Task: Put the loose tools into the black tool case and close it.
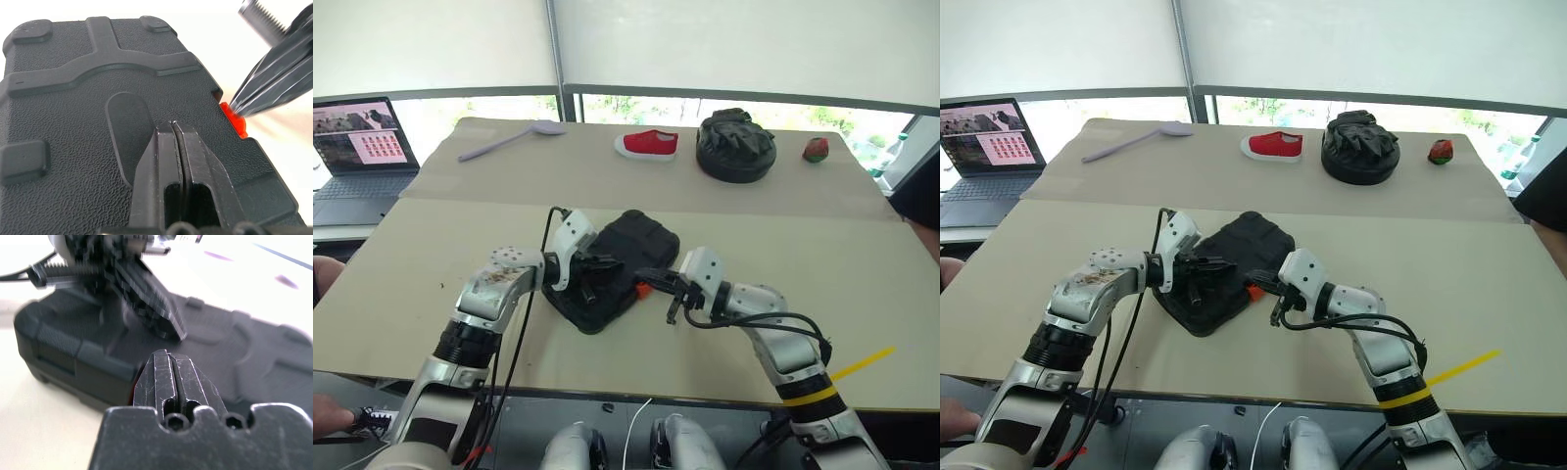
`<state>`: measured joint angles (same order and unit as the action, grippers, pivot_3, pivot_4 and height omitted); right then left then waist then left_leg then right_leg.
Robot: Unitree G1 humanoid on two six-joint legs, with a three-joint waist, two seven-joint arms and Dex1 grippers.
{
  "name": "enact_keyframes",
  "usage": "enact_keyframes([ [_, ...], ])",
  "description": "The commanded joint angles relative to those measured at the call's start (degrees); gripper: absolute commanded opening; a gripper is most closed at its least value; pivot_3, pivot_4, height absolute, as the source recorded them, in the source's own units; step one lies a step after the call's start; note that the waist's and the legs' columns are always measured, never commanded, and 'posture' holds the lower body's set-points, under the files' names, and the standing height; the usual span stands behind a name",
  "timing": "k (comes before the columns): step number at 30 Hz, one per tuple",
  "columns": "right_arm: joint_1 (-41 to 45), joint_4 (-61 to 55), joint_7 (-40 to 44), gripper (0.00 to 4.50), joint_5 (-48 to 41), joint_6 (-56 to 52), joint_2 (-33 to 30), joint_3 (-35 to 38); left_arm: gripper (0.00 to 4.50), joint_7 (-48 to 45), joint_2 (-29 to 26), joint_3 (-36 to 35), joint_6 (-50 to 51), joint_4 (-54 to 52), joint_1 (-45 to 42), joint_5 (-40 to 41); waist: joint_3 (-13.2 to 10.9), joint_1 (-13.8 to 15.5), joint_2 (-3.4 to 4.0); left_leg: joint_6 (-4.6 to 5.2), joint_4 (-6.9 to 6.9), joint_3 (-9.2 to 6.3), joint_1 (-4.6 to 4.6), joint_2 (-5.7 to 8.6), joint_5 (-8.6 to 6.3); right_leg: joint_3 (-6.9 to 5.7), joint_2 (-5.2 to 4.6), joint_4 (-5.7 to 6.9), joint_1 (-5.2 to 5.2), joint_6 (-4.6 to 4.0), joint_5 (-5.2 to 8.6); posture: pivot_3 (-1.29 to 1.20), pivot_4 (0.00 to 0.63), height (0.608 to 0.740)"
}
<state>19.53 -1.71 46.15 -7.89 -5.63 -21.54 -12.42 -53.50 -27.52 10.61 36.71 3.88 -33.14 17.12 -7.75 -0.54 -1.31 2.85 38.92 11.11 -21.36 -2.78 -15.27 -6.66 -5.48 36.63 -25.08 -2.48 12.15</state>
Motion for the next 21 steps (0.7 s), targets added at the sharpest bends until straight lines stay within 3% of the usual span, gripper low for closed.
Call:
enact_keyframes([
  [1, -0.6, -2.0, 0.4, 0.00, -1.0, 0.2, -1.0, 1.5, 0.10, 0.5, -0.5, 3.6, 3.5, 3.6, 3.3, -2.3, 0.0, 0.0, -0.01, 0.01, 0.00, -0.01, 0.00, 0.00, -0.01, -0.01, -0.01, 0.00, 0.00, 0.00, 0.00, 0.00, 0.150, 0.740],
  [8, -6.0, -7.0, 1.7, 0.00, -4.7, -2.3, -4.2, 4.0, 0.10, 0.7, -0.7, 3.4, 3.8, 2.8, 4.3, -2.1, 0.0, 0.0, 0.00, 0.33, -0.09, -0.03, 0.00, 0.00, -0.20, -0.02, -0.03, -0.07, 0.00, 0.02, 0.02, 0.00, 0.150, 0.740],
  [21, -1.2, 0.8, -0.7, 0.00, -0.3, -2.5, 0.1, -0.2, 0.10, 0.6, -1.3, 3.7, 4.6, 2.3, 4.5, -2.0, 0.0, -0.4, 0.01, 0.29, -0.18, -0.05, 0.04, -0.02, -0.20, -0.04, -0.01, -0.12, -0.01, 0.01, 0.03, 0.00, 0.150, 0.740],
])
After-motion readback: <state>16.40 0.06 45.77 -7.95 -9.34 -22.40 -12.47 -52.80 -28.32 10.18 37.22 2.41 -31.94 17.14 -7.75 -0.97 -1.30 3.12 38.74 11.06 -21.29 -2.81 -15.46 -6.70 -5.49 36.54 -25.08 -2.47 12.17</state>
